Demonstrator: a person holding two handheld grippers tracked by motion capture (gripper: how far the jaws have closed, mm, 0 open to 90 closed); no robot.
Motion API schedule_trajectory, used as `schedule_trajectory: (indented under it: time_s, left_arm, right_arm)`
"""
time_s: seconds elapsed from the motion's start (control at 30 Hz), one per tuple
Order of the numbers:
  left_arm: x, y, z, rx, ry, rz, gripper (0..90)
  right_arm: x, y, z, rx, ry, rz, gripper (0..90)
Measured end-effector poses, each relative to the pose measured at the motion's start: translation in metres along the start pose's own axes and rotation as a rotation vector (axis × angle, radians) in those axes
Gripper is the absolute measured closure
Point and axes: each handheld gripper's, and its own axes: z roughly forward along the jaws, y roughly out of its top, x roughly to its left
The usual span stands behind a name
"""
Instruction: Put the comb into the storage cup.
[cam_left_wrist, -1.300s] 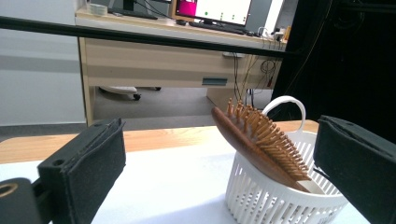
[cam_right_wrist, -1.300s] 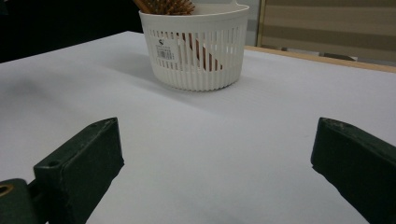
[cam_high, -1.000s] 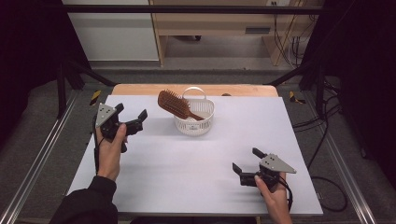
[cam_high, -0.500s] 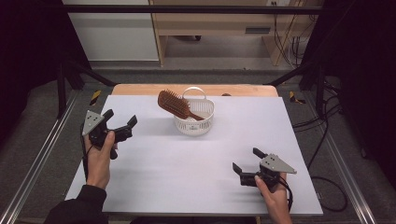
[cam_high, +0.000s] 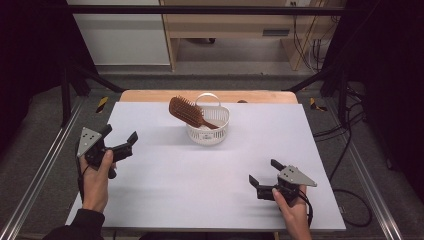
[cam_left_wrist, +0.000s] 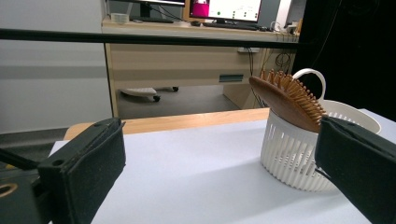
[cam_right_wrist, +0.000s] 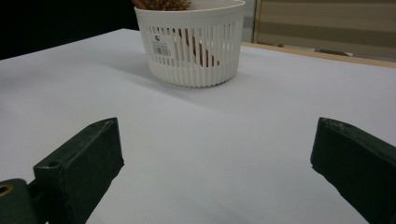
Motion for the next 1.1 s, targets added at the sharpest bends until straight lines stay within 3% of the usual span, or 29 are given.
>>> schedule_trajectory:
  time_s: [0.47, 0.77, 0.93, 1.1]
  left_arm:
    - [0.008, 0.003, -0.024, -0.01, 0.003, 0.013, 1.7]
    - [0.009, -0.001, -0.036, -0.017, 0.005, 0.045, 1.6]
    - [0.009, -0.003, -0.043, -0.039, -0.011, 0.018, 1.6]
    - [0.009, -0.006, -0.049, -0.06, -0.014, 0.017, 1.6]
  right_arm:
    - [-0.002, -0.001, -0.001, -0.012, -0.008, -0.002, 2.3]
    - [-0.005, -0.001, -0.003, -0.026, -0.002, 0.005, 2.5]
    - [-0.007, 0.0, -0.005, -0.038, 0.008, 0.014, 2.7]
    - [-0.009, 0.001, -0.007, -0.044, 0.007, 0.034, 3.0]
